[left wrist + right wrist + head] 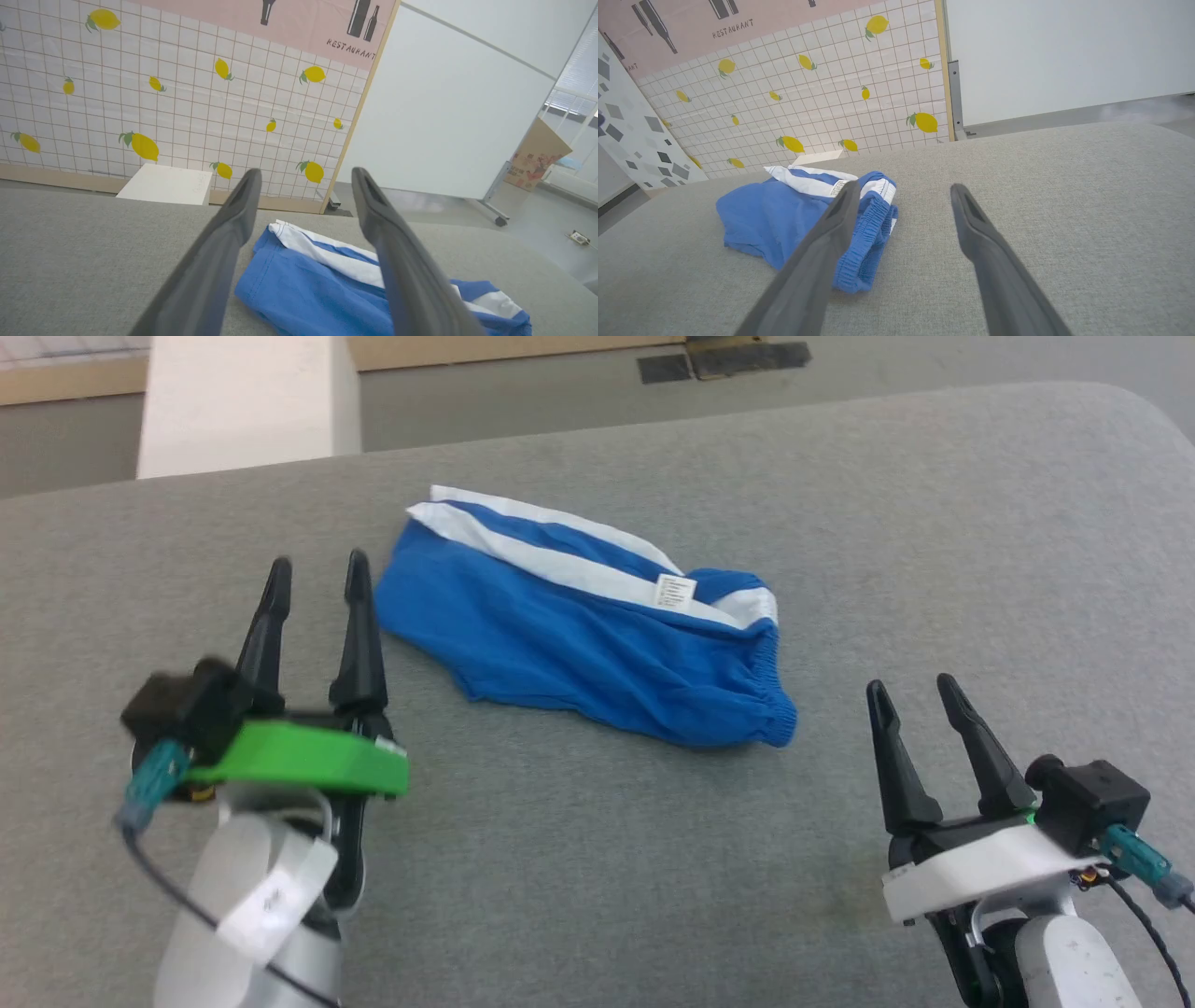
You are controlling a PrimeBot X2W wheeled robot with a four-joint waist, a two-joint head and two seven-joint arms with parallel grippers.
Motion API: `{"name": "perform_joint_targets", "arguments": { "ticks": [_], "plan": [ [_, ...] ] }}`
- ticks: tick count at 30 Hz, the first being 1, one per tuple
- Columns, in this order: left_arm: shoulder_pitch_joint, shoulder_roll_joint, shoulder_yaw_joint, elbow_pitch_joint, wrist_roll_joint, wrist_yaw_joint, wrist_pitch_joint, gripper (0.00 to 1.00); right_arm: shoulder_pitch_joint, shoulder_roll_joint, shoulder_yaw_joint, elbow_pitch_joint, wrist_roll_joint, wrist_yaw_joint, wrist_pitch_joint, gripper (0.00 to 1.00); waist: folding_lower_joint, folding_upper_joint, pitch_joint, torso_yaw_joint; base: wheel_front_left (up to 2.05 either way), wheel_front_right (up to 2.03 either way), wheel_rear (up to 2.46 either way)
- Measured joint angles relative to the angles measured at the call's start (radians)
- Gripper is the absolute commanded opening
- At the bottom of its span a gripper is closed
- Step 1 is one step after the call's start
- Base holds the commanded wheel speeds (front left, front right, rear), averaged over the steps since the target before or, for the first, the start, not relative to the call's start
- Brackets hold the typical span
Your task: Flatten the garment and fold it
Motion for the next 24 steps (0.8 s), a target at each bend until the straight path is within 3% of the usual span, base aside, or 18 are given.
{"name": "perform_joint_targets", "arguments": {
  "ticks": [5,11,24],
  "plan": [
    [0.104,-0.059,0.078,-0.081,0.067,-0.043,0.000,1.00,-0.061,0.000,-0.004,0.036,0.024,0.000,0.047,1.00,0.0000,0.0000,-0.010,0.043,0.00,0.00,0.00],
    [0.158,-0.086,0.101,-0.108,0.118,-0.070,-0.001,1.00,-0.202,0.000,-0.005,0.164,0.047,0.000,0.138,1.00,0.0000,0.0000,-0.007,0.087,0.00,0.00,0.00],
    [0.185,-0.097,0.101,-0.116,0.139,-0.086,-0.001,1.00,-0.395,-0.001,-0.080,0.516,0.012,0.000,0.491,1.00,0.0000,0.0000,0.022,0.169,0.00,0.00,0.00]
  ]
}}
